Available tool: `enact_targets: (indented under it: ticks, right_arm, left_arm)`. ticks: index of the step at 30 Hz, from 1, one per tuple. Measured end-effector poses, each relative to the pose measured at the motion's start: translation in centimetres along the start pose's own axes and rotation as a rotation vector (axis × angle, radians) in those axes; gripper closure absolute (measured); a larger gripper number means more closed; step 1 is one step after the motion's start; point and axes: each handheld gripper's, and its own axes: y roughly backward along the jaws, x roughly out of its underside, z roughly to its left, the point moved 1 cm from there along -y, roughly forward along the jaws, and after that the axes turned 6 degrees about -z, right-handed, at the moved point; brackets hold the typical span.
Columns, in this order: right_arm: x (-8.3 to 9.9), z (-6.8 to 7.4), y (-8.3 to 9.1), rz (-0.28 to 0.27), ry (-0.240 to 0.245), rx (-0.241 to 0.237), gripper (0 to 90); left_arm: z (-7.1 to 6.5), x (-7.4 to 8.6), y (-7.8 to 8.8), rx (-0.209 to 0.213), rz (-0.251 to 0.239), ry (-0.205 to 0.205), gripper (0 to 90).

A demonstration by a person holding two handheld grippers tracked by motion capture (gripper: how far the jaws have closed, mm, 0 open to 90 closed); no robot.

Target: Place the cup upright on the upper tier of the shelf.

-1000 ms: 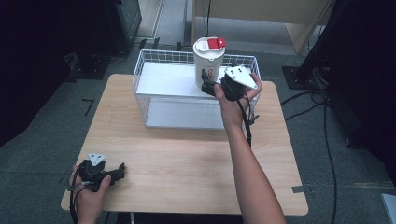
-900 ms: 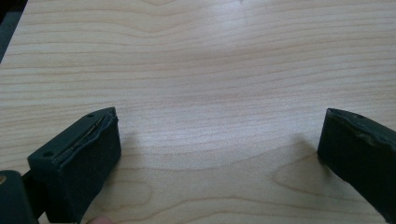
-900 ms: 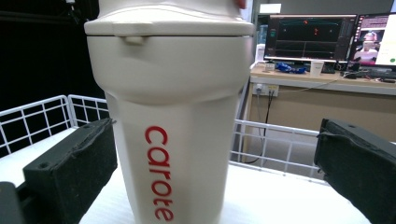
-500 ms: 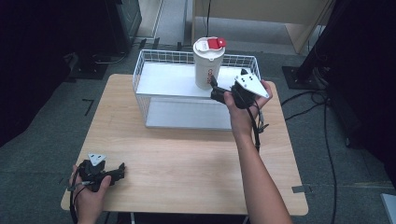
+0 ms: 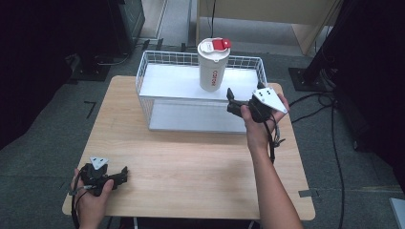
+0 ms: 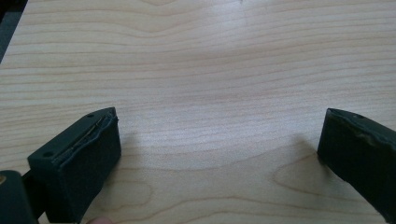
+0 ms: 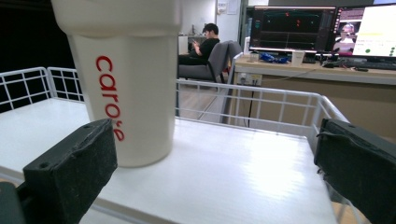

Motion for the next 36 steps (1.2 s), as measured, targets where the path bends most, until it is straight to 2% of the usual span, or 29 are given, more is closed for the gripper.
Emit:
enact_targets:
  ticks: [7, 14, 22, 27, 29, 34, 36]
  right_arm:
    - [1.0, -1.9, 2.0, 0.006, -0.009, 0.031, 0.0]
    - [1.7, -3.0, 3.2, 0.016, 0.011, 0.045, 0.0]
    - [2.8, -4.1, 4.8, 0.025, 0.011, 0.067, 0.0]
    - [3.8, -4.9, 5.8, 0.038, 0.009, 0.082, 0.0]
    - [4.4, -5.2, 6.5, 0.056, 0.031, 0.092, 0.0]
    - [5.3, -5.7, 7.3, 0.069, 0.048, 0.096, 0.0]
    - [6.2, -6.0, 8.0, 0.082, 0.038, 0.1, 0.0]
  left_arm:
    - [0.0, 0.0, 0.0, 0.0, 0.0, 0.0, 0.0]
    - [0.0, 0.0, 0.0, 0.0, 0.001, 0.0, 0.0]
    - [0.0, 0.0, 0.0, 0.0, 0.0, 0.001, 0.0]
    - [0.0, 0.0, 0.0, 0.0, 0.0, 0.001, 0.0]
    - [0.0, 0.0, 0.0, 0.0, 0.002, -0.001, 0.0]
    - [0.0, 0.0, 0.0, 0.0, 0.001, -0.001, 0.0]
    - [0.0, 0.0, 0.0, 0.0, 0.0, 0.0, 0.0]
